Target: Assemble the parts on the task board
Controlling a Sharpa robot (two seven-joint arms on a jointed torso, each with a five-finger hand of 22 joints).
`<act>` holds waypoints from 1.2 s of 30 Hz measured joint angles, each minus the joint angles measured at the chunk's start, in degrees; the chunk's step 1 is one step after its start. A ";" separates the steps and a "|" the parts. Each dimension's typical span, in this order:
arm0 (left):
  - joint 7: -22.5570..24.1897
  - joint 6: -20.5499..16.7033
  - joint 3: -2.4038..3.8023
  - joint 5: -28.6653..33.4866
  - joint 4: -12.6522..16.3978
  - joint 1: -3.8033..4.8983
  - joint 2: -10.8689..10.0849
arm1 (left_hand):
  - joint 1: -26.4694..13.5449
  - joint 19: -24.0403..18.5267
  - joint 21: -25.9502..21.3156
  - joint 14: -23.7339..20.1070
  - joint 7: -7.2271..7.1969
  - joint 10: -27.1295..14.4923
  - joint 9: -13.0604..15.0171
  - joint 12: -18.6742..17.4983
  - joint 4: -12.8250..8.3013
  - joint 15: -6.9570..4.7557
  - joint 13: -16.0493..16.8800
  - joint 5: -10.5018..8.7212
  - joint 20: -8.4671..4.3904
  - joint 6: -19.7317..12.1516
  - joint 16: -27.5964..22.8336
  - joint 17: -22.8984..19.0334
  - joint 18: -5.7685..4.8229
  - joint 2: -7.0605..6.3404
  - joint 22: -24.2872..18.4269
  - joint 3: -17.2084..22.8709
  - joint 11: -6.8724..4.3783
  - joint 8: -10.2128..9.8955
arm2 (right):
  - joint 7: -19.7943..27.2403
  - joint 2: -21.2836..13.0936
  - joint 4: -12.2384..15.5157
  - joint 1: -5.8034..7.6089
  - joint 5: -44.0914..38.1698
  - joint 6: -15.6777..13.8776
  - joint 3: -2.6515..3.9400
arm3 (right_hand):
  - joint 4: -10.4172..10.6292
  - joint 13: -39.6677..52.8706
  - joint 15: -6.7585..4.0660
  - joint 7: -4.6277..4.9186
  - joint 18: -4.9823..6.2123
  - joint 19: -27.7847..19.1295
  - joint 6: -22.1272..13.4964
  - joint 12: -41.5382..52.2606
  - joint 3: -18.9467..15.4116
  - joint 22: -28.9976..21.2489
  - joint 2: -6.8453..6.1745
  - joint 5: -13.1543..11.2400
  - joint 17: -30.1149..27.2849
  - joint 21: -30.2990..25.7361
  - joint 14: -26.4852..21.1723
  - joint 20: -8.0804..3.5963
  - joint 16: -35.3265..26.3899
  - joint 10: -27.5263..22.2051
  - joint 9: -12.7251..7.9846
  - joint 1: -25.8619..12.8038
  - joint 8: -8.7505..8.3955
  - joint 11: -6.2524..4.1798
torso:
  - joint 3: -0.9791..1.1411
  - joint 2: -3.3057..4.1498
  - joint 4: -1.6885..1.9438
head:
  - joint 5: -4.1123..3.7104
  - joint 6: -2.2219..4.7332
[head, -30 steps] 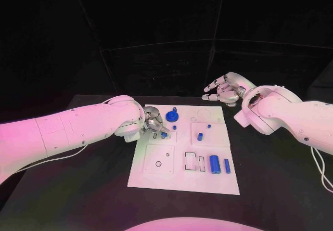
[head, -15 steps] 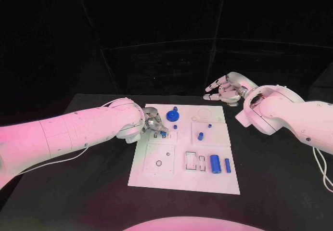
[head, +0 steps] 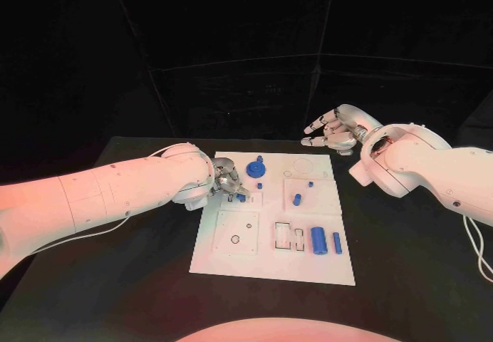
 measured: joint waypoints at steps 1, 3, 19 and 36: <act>-0.01 0.16 0.00 -0.04 0.03 0.00 0.00 | 0.00 0.00 0.00 0.00 0.00 0.00 0.00 0.00 0.00 0.00 0.00 0.00 0.00 0.00 0.00 0.00 0.00 0.00 0.00 0.00 0.00 0.00 | 0.00 0.01 0.00 0.00 0.00 0.03 0.00 | 0.00 0.00 0.00 0.00 0.00 0.00 0.00 0.00 0.00 0.00 0.00 0.00 0.00 0.00 0.00 0.00 0.00 0.00 0.00 0.00 0.00 0.00 | 0.01 0.00 0.00 | -0.02 -0.03; -0.08 0.53 -0.02 -0.12 0.05 0.00 -0.01 | 0.03 0.00 0.00 0.00 0.00 -0.01 0.04 0.00 -0.01 0.00 0.00 -0.03 0.00 0.00 0.00 0.00 0.00 0.04 0.00 0.01 0.01 -0.02 | 0.00 0.02 0.00 0.00 0.00 0.07 0.00 | 0.00 0.00 0.00 0.00 0.00 0.00 0.00 0.00 0.00 0.00 0.00 0.00 0.00 0.00 0.00 0.00 0.00 0.00 0.00 0.00 0.00 0.00 | 0.01 0.00 0.00 | -0.03 -0.04; -0.36 1.93 0.04 -0.67 -0.07 0.04 0.05 | -0.09 0.00 0.00 0.00 0.10 -0.03 0.45 0.00 0.33 0.00 -0.04 1.00 0.00 -0.10 0.00 0.00 0.00 0.06 0.12 0.61 0.02 0.47 | 0.03 0.07 -0.05 0.00 0.00 0.33 0.00 | 0.00 0.01 0.00 0.00 0.00 0.00 0.00 0.00 0.00 -0.04 0.00 0.00 0.00 0.00 0.00 0.00 0.00 0.00 0.00 0.00 0.00 0.00 | 0.02 -0.02 0.01 | 0.07 -0.19; -0.63 2.66 0.04 -0.83 -1.67 0.09 1.33 | -6.62 0.40 0.84 -0.21 -1.47 0.80 0.72 1.33 -5.05 -0.21 1.10 1.44 -0.39 1.64 0.22 0.00 0.00 -1.72 1.60 5.53 -0.80 1.18 | 0.03 0.19 -0.15 0.00 0.00 0.46 0.00 | 0.14 -0.47 0.00 0.00 0.00 -0.21 0.00 -0.24 -0.14 -0.58 0.00 0.00 0.00 -0.24 0.00 0.22 -0.43 0.00 0.00 0.00 0.00 0.00 | 0.05 -0.03 -0.02 | 0.12 -0.29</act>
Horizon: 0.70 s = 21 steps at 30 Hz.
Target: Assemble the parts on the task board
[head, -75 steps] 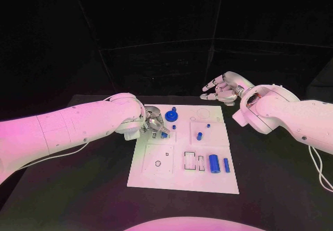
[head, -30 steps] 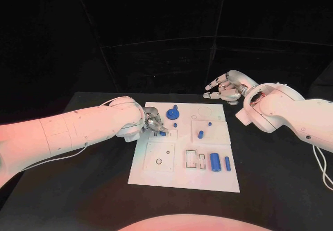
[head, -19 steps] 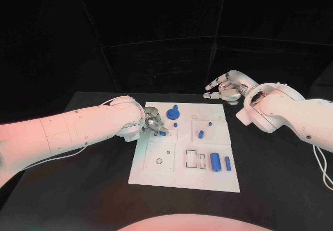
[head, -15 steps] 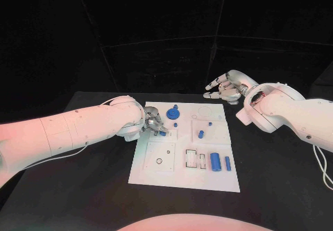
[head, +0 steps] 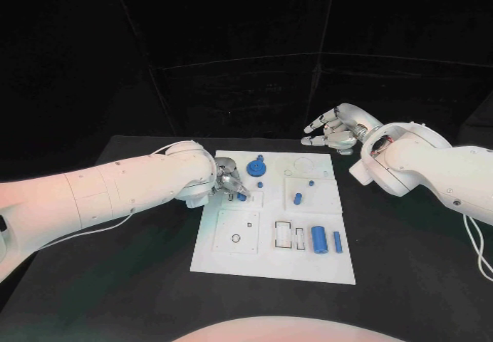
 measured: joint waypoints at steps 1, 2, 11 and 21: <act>-0.01 0.06 0.01 0.00 -0.09 0.01 0.07 | -0.01 0.00 0.04 0.12 0.18 0.00 0.00 0.22 -0.03 -0.12 0.04 0.00 0.00 0.21 0.00 0.00 0.01 -0.01 0.11 -0.03 0.00 0.00 | 0.00 0.01 0.00 0.00 0.00 0.02 0.00 | 0.00 0.00 0.00 0.00 0.00 0.00 0.00 0.00 0.00 0.00 0.00 0.00 0.00 0.00 0.00 0.00 0.00 0.00 0.00 0.00 0.00 0.00 | 0.00 0.00 -0.01 | 0.01 -0.05; -0.03 0.15 0.02 0.00 -0.20 0.02 0.17 | -0.07 0.00 0.28 0.20 0.18 0.01 0.00 0.34 -0.03 -0.20 0.11 0.00 0.00 0.21 0.00 0.00 0.00 -0.07 0.19 -0.03 0.00 0.00 | 0.00 0.01 0.00 0.00 0.00 0.04 0.00 | 0.00 -0.02 0.00 0.00 0.00 0.00 0.00 -0.04 0.00 -0.08 0.00 0.00 0.00 -0.08 0.00 0.00 0.00 0.00 0.00 0.00 0.00 0.00 | 0.00 0.01 -0.01 | 0.01 -0.07; -0.17 0.87 0.06 -0.03 -0.94 0.11 0.68 | -0.62 0.00 0.63 0.21 -0.13 0.23 0.10 0.66 0.63 -0.20 0.61 0.06 0.00 0.92 0.00 0.00 0.00 -0.11 0.87 -1.47 -0.22 0.28 | 0.00 0.20 -0.08 0.00 0.00 0.20 0.00 | 0.00 -0.06 0.00 0.00 0.00 0.00 0.00 -0.21 0.00 -0.15 0.00 0.00 0.00 -0.21 0.00 0.00 0.00 0.00 0.00 0.00 0.00 0.00 | 0.00 0.02 -0.02 | -0.09 -0.09; -0.54 1.58 -0.01 -0.10 -1.52 0.00 1.09 | -2.27 0.00 1.30 0.00 -0.53 0.61 0.55 1.59 2.61 -0.41 1.31 0.22 0.00 1.32 0.00 0.00 -0.91 0.04 1.99 -4.73 -0.62 0.89 | 0.02 0.32 -0.15 0.00 0.00 0.31 0.00 | 0.00 -0.13 0.00 0.00 0.00 0.00 0.00 -0.21 0.00 -0.22 0.00 0.00 0.00 -0.21 0.00 0.00 0.00 0.00 0.00 0.00 0.00 0.00 | -0.02 0.04 -0.02 | -0.20 -0.13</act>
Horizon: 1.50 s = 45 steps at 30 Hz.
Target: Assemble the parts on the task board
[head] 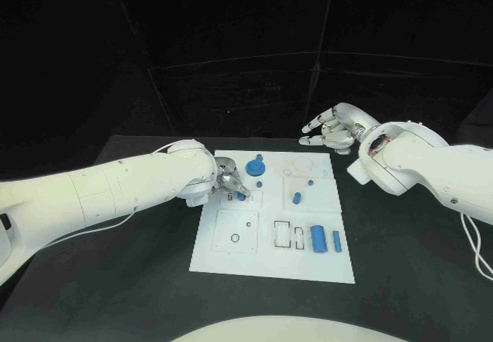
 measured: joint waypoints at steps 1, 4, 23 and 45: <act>-0.02 0.03 0.00 -0.01 -0.03 0.00 0.02 | 0.00 0.00 0.00 0.00 0.00 0.01 -0.01 0.03 0.03 0.00 0.01 0.00 0.00 0.01 0.00 0.00 0.00 0.00 0.06 -0.31 -0.01 0.01 | 0.00 0.00 0.00 0.00 0.00 0.01 0.00 | 0.00 0.00 0.00 0.00 0.00 0.00 0.00 0.00 0.00 0.00 0.00 0.00 0.00 0.00 0.00 0.00 0.00 0.00 0.00 0.00 0.00 0.00 | -0.01 -0.01 0.00 | 0.00 0.01; -0.07 0.19 0.01 -0.02 -0.11 0.01 0.09 | -0.79 0.18 0.00 0.00 0.18 0.00 0.04 0.14 0.86 0.00 0.09 0.00 -0.18 0.23 0.00 0.00 0.00 0.16 0.23 -1.16 -0.01 0.38 | 0.01 0.01 -0.01 0.00 0.00 0.02 0.00 | 0.00 0.00 0.00 0.00 0.00 0.00 0.00 0.00 0.00 0.00 0.00 0.00 0.00 0.00 0.00 0.00 0.00 -0.13 -0.05 0.00 0.00 -0.13 | -0.01 -0.01 0.01 | -0.05 0.01; -0.10 0.44 -0.01 -0.02 -0.62 0.00 0.40 | -5.44 -0.03 0.48 0.20 -0.09 0.21 0.85 0.68 6.42 -0.20 0.08 -0.59 -0.40 0.52 0.00 0.00 0.01 -0.31 1.24 -10.86 -0.21 1.51 | 0.04 0.17 -0.18 0.00 -0.01 0.03 0.00 | 0.54 -0.30 0.00 0.00 0.01 -0.22 0.00 -0.21 -0.54 -0.48 0.32 -0.61 0.00 -0.40 0.00 -0.22 -0.28 -0.42 -0.10 -0.32 0.23 0.00 | -0.04 -0.02 0.04 | -0.16 -0.02; -0.08 -1.13 5.34 0.72 3.68 0.36 -2.71 | -2.24 0.11 -0.37 0.10 0.01 -0.76 1.22 -0.30 11.65 -0.71 -2.07 -4.27 -0.95 -1.18 0.00 0.00 0.02 -0.29 -0.06 -23.97 -0.07 1.65 | 0.21 0.05 -0.67 -0.02 -0.01 0.02 0.00 | 0.65 -0.45 0.00 0.00 0.01 -0.22 0.00 -0.21 -0.65 -0.98 0.31 -1.61 0.00 -0.67 0.00 -0.23 -0.51 -0.41 -0.10 -0.31 0.30 0.00 | -0.09 -0.08 0.20 | -0.47 0.54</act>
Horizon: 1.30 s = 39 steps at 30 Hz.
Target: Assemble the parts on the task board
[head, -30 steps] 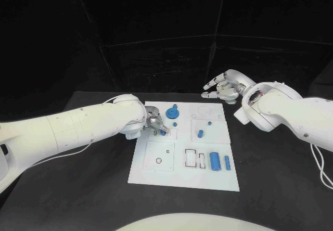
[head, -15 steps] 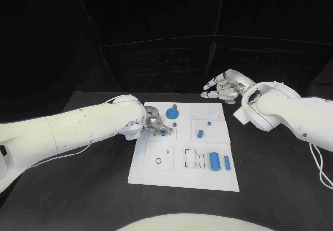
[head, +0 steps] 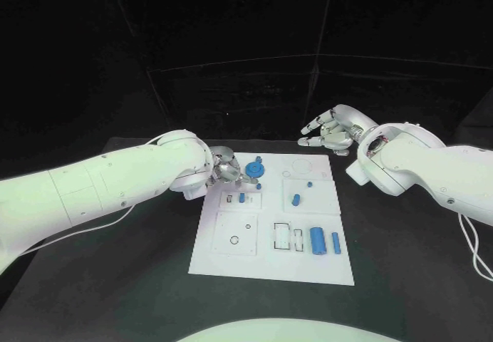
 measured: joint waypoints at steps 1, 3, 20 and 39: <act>0.03 0.06 0.48 0.12 0.29 0.23 -0.25 | 0.52 0.00 -0.32 0.00 0.19 -0.31 -0.11 -0.32 0.05 0.00 -0.46 0.00 0.00 -0.54 0.00 0.00 0.01 0.12 -0.41 -0.43 0.31 -0.36 | 0.02 -0.08 -0.04 0.00 0.00 0.00 0.00 | 0.00 0.00 0.00 0.00 0.00 0.00 0.00 0.00 0.00 -0.01 0.00 0.00 0.00 0.00 0.00 0.00 0.00 0.00 0.00 0.00 0.00 0.00 | -0.02 -0.01 0.03 | -0.04 0.05; 0.07 0.46 1.25 0.36 0.56 1.06 -0.83 | 1.35 0.00 -1.05 0.02 0.70 -1.13 -0.47 -0.98 0.13 0.02 -1.39 0.00 0.00 -1.45 0.00 0.00 0.00 0.68 -1.49 -1.08 0.51 -1.08 | 0.07 -0.24 -0.25 0.00 0.00 0.00 0.00 | 0.00 0.00 0.00 0.00 0.00 0.00 0.00 0.00 0.00 -0.01 0.00 0.00 0.00 0.00 0.00 0.00 0.00 0.00 0.00 0.00 0.00 0.00 | -0.02 -0.02 0.04 | -0.07 0.14; 0.25 6.39 1.20 0.06 -15.19 6.30 4.93 | 6.66 -0.44 -2.64 0.12 2.63 -2.42 -4.49 -1.24 -0.49 1.97 -2.26 0.00 1.49 -4.82 0.00 0.00 0.00 3.72 -3.44 -3.13 2.04 -5.89 | 0.25 0.51 -1.05 -0.01 0.02 0.00 -0.01 | 0.14 0.01 -0.21 0.00 0.00 0.00 0.00 0.00 -0.14 -0.10 0.00 0.00 0.00 0.00 -0.21 0.00 -0.25 0.00 0.01 0.00 0.19 0.00 | -0.01 0.10 -0.14 | 0.49 0.56; 0.22 11.67 -0.10 -4.09 -25.63 3.91 10.54 | 6.66 -0.29 -2.07 0.11 2.46 -2.21 -5.46 0.04 0.67 1.96 -1.35 0.00 1.74 -2.50 0.00 0.00 0.00 3.72 -1.82 -6.06 2.25 -5.90 | 0.51 0.84 -1.14 -0.02 0.02 -0.01 -0.01 | 0.14 0.02 -0.21 0.00 0.00 0.00 0.00 0.00 -0.14 -0.09 0.29 0.00 0.00 0.00 -0.21 0.00 -0.25 0.01 0.01 0.31 0.19 0.00 | -0.16 0.32 -0.44 | 1.13 0.24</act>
